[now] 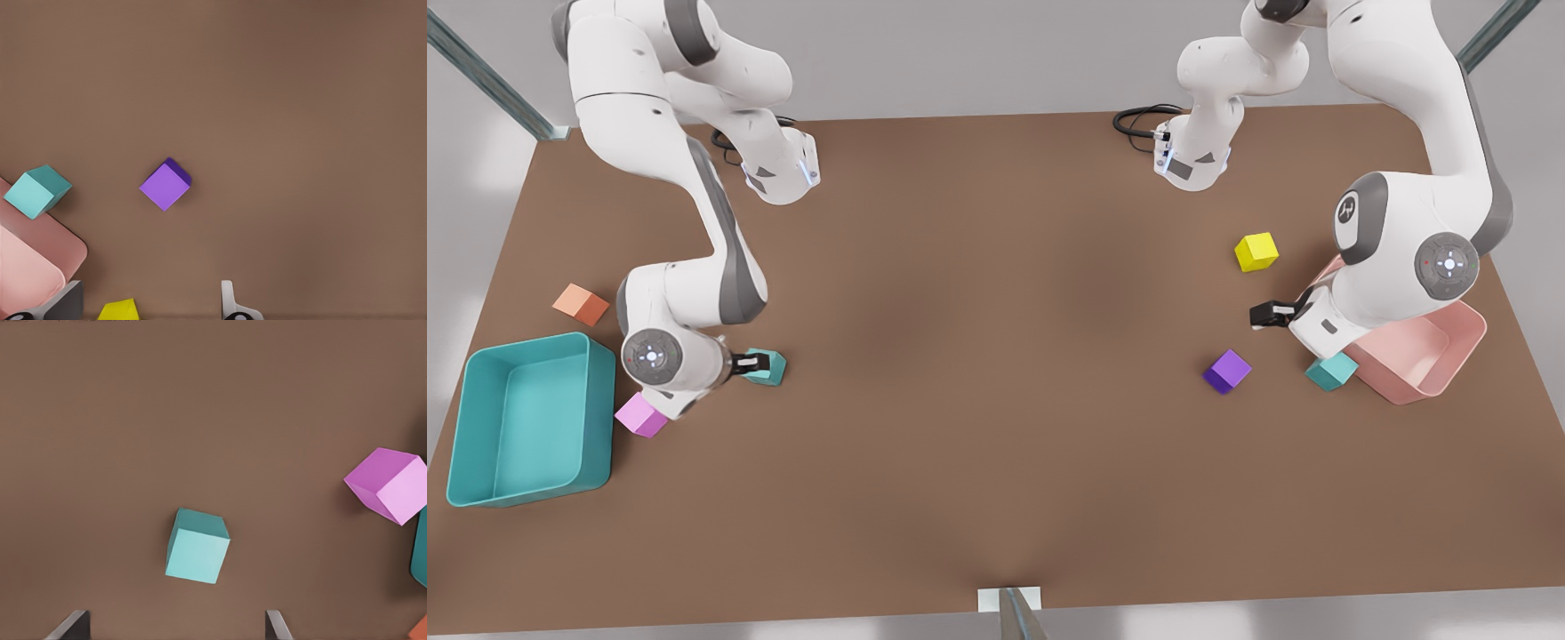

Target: Stack the two blue cubes on top of each other

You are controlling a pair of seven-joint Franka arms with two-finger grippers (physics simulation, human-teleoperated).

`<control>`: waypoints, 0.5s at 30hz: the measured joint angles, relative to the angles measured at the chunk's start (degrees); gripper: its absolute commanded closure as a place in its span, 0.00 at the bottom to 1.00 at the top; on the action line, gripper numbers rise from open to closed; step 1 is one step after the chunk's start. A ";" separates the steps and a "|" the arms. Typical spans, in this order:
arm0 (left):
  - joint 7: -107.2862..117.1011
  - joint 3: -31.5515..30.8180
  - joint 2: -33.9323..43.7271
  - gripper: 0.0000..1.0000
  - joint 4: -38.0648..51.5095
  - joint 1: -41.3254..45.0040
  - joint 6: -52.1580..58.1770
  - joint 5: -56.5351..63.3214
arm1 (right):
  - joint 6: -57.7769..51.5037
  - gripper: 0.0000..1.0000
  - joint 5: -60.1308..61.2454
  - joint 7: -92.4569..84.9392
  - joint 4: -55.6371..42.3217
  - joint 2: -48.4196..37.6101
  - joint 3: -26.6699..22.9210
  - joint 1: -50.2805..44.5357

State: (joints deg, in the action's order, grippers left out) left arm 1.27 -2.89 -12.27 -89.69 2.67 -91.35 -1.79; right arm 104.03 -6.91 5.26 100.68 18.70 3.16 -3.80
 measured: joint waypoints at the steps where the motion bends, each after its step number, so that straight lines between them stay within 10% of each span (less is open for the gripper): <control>1: 0.00 0.00 0.00 0.00 0.01 0.00 0.07 0.00 | 1.81 0.02 0.27 0.70 1.45 -0.30 0.00 0.31; 15: -0.10 0.00 -0.57 0.00 -0.07 -0.12 0.80 0.00 | 23.79 0.02 1.28 9.36 18.49 -2.72 0.01 2.28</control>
State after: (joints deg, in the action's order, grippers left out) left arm 1.16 -2.89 -12.85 -89.76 2.55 -90.55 -1.79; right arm 127.82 -5.63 14.62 119.17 15.98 3.16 -1.52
